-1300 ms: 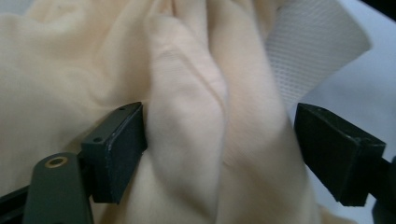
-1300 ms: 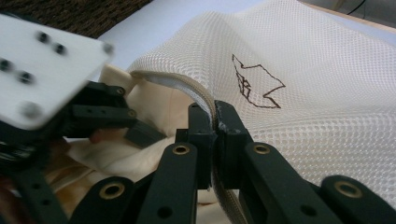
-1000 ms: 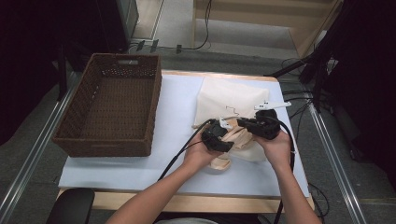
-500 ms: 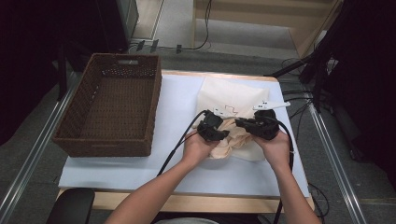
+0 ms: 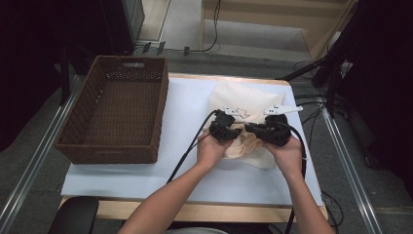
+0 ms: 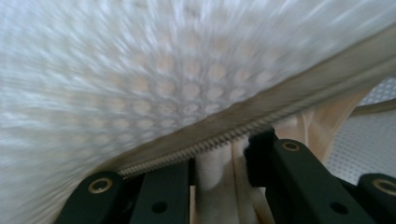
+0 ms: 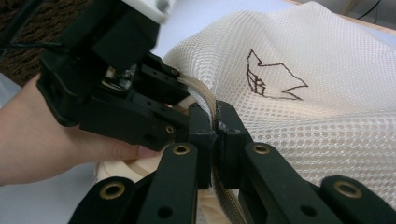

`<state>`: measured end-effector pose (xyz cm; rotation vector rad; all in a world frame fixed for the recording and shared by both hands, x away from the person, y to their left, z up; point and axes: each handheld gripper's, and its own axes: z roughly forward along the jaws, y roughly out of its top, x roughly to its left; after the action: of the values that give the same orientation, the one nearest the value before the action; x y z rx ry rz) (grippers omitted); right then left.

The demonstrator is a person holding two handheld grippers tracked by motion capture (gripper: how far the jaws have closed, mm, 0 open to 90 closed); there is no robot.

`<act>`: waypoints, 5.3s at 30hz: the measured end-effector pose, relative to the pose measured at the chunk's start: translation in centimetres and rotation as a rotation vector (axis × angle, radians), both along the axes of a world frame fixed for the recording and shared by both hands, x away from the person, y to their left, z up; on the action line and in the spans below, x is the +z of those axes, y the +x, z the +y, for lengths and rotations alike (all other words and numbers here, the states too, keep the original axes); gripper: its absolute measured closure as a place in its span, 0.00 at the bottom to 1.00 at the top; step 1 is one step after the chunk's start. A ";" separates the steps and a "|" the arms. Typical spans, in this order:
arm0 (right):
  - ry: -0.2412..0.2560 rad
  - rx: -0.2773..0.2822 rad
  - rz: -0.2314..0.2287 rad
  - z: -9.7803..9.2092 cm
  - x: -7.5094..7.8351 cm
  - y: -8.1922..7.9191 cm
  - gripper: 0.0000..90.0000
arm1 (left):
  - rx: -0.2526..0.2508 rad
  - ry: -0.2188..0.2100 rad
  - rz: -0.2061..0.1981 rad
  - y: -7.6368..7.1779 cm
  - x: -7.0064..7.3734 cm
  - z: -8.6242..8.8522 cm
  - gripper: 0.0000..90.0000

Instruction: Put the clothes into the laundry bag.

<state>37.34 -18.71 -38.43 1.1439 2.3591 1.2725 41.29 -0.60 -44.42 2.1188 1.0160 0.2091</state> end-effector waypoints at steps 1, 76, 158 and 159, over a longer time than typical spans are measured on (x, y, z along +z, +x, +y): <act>0.000 -0.006 0.004 -0.1 -0.1 0.0 0.98 | -0.019 0.002 0.000 0.1 -0.2 0.0 0.83; -0.012 -0.026 0.009 -0.2 -0.4 0.2 0.98 | -0.105 -0.039 0.077 -3.2 0.4 2.6 0.84; 0.014 -0.031 0.041 -1.0 -0.7 0.5 0.98 | -0.097 -0.019 0.066 -1.0 3.2 3.0 0.16; 0.017 -0.032 0.043 -1.1 -0.7 0.4 0.98 | -0.105 -0.026 0.063 -1.3 3.3 3.1 0.16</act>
<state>37.77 -19.77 -39.12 1.2213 2.3544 1.2720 39.98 2.49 -41.09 2.1602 0.9356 0.0777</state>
